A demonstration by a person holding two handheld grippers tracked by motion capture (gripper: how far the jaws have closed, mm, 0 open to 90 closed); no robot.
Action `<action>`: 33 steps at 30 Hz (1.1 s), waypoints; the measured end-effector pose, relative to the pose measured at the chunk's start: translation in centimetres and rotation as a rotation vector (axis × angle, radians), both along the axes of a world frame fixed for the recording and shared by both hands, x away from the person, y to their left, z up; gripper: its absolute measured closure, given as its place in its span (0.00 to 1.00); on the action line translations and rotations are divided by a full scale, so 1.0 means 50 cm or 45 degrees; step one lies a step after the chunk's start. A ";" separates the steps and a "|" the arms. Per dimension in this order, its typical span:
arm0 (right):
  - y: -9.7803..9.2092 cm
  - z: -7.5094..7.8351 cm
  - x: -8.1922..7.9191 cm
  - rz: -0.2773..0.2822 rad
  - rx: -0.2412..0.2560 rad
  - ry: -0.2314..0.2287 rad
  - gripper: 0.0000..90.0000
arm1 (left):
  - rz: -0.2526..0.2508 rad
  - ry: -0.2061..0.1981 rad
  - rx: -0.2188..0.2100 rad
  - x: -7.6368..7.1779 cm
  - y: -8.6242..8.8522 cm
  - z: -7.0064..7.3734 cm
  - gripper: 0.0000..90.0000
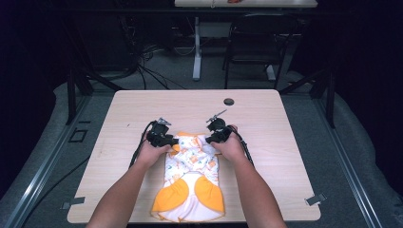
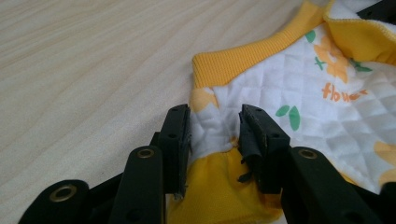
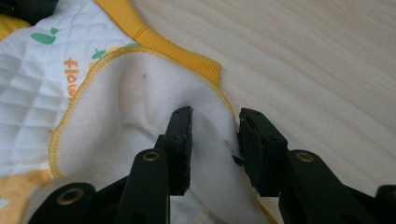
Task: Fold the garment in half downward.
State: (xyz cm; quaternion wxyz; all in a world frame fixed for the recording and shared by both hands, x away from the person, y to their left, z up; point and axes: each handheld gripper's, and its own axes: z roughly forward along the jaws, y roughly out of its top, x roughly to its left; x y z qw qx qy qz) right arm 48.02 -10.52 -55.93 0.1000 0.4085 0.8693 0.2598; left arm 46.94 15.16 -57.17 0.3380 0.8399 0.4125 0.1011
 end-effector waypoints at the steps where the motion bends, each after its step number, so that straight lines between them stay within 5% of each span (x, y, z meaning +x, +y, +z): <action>1: 0.001 0.000 0.000 0.002 -0.003 0.004 0.75 | -0.001 -0.003 -0.006 0.000 0.001 -0.001 0.69; 7: -0.004 -0.004 0.002 -0.018 0.076 0.044 0.83 | -0.016 0.007 -0.018 0.000 0.001 -0.001 0.76; 14: -0.008 -0.004 0.003 0.008 0.089 0.065 0.91 | -0.034 0.006 -0.016 -0.004 -0.004 0.001 0.89; 33: -0.002 0.019 -0.006 0.048 0.037 0.019 0.97 | -0.020 0.011 0.001 -0.003 -0.012 0.020 0.94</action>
